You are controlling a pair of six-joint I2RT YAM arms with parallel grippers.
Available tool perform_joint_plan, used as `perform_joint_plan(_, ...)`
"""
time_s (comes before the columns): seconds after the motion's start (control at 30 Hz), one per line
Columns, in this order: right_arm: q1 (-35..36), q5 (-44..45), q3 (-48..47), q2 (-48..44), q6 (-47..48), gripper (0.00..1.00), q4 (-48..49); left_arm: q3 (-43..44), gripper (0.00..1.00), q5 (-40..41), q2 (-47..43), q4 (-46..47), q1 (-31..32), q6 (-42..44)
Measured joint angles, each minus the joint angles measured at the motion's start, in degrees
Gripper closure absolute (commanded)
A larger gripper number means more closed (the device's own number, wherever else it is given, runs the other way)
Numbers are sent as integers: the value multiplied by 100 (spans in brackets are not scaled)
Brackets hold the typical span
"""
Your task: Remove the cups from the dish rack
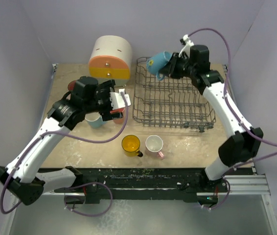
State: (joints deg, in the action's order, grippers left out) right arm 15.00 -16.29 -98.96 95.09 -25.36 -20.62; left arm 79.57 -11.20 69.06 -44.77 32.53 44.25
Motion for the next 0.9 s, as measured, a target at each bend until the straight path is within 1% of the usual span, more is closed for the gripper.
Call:
perform_joint_plan(0.13,214,-1123,1556,-1010,-1088,100,748,-334,1,-354,-516,420,11,188)
perform_joint_plan(0.27,267,-1869,2806,-1871,-2295,100,1716,-350,1,-577,-693,787,11,199)
perform_joint_plan(0.4,424,-2297,4015,-2647,-3620,100,3115,-422,0,-807,-887,920,9,205)
perform_joint_plan(0.5,688,-2476,4843,-3010,-4627,100,4251,-450,0,-1005,-1054,916,11,251)
perform_joint_plan(0.67,1217,-2465,5453,-3104,-5705,100,5362,-398,4,-1270,-1224,892,11,317)
perform_joint_plan(0.73,1405,-2367,5549,-3171,-5943,100,5595,-330,6,-1342,-1228,870,11,337)
perform_joint_plan(0.83,1670,-2214,5593,-3311,-6201,100,5941,-271,12,-1445,-1241,859,11,337)
perform_joint_plan(0.9,1803,-2146,5593,-3388,-6317,100,6153,-225,14,-1523,-1250,848,11,321)
